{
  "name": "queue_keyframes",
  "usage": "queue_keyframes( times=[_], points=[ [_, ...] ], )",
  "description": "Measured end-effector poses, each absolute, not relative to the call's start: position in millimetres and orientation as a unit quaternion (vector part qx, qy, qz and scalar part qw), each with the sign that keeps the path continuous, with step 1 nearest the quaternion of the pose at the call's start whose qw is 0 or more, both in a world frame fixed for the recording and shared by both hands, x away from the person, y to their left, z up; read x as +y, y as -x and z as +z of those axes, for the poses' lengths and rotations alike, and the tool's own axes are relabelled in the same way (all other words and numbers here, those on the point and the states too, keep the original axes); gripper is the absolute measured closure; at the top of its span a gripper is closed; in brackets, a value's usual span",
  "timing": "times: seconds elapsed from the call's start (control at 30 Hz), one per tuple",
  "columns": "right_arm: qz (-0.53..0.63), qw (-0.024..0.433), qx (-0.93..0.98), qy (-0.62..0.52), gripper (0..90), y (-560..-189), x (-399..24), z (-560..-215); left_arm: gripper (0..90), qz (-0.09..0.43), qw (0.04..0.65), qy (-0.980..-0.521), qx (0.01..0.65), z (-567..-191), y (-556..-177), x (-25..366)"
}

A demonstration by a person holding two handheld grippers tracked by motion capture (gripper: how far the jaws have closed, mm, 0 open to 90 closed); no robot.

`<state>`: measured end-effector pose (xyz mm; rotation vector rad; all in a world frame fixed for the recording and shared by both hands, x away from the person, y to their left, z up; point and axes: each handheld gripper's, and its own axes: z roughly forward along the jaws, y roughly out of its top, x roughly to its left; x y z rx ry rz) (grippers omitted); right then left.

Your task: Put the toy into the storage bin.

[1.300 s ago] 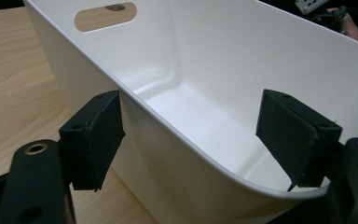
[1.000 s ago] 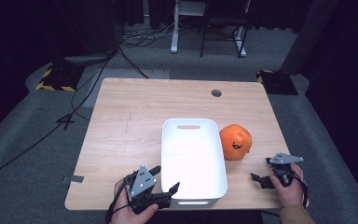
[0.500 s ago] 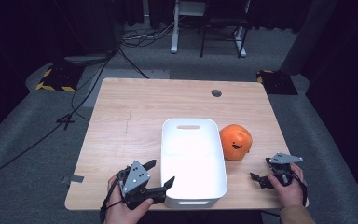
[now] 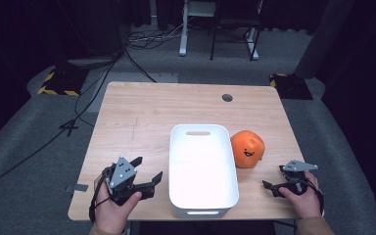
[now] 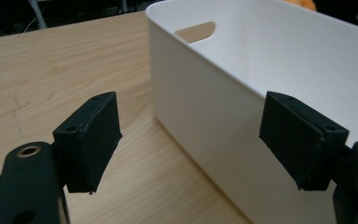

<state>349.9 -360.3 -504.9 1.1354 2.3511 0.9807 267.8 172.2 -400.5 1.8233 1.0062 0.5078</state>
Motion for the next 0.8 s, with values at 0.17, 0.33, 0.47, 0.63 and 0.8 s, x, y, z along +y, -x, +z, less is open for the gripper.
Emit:
queue_keyframes(
  times=[0.17, 0.33, 0.47, 0.63, 0.8],
  points=[
    [0.351, 0.178, 0.826, -0.404, 5.7, -348, -361, -504, 21.0, 0.217, 0.436, -0.758, 0.434, -422, -284, 189],
    [0.361, 0.179, 0.824, -0.397, 14.8, -346, -362, -504, 21.4, 0.207, 0.415, -0.767, 0.444, -441, -295, 200],
    [0.363, 0.178, 0.825, -0.395, 15.4, -345, -362, -503, 21.0, 0.205, 0.385, -0.779, 0.449, -459, -305, 209],
    [0.363, 0.179, 0.824, -0.395, 15.5, -345, -362, -503, 20.5, 0.193, 0.357, -0.787, 0.464, -477, -314, 216],
    [0.363, 0.179, 0.824, -0.397, 15.6, -345, -362, -503, 20.5, 0.183, 0.337, -0.79, 0.478, -492, -320, 222]
  ],
)
